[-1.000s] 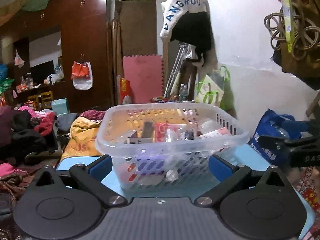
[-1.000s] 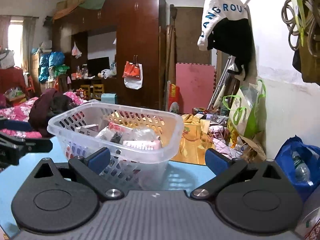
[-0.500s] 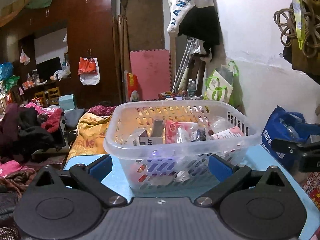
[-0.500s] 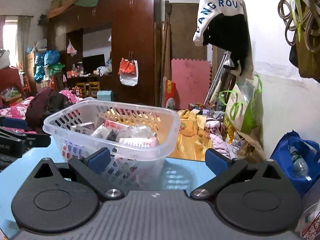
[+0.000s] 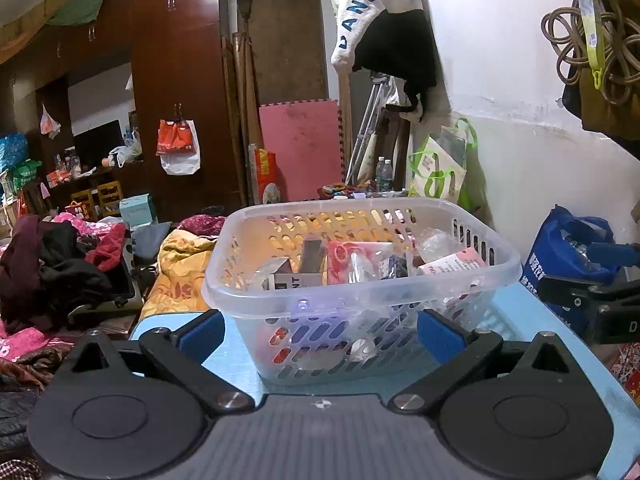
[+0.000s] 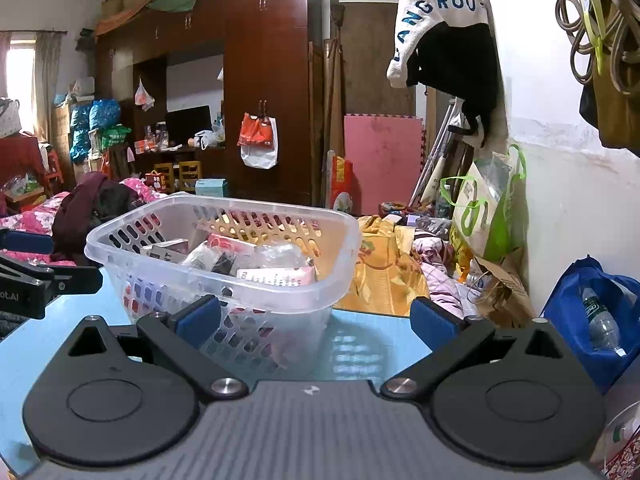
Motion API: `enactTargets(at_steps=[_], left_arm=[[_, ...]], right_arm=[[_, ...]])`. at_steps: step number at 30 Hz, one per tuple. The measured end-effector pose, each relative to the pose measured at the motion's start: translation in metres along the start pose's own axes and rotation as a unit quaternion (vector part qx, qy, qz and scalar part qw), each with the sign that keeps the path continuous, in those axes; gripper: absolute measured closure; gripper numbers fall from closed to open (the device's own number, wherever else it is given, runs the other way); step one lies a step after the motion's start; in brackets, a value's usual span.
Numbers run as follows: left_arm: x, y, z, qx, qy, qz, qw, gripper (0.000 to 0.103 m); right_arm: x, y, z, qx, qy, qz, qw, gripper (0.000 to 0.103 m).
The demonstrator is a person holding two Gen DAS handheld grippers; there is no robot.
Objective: Organize objects
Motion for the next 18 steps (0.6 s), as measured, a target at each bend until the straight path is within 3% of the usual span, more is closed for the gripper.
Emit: enactTargets(at_steps=[18], left_arm=[[0.0019, 0.0023, 0.0011, -0.001, -0.002, -0.005, 1.0000, 0.000]], right_arm=[[0.0000, -0.0031, 0.0003, 0.002, -0.002, 0.005, 1.000, 0.000]])
Point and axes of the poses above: each gripper's, at about its wrist camera, not at the fingertips, and y roughly the way its jaws point, x to its right, z to its top, the point moved 1 cm from there along y, roughly the way its jaws point, and after that the axes turned 8 degrees about y, right-handed, at the moved point
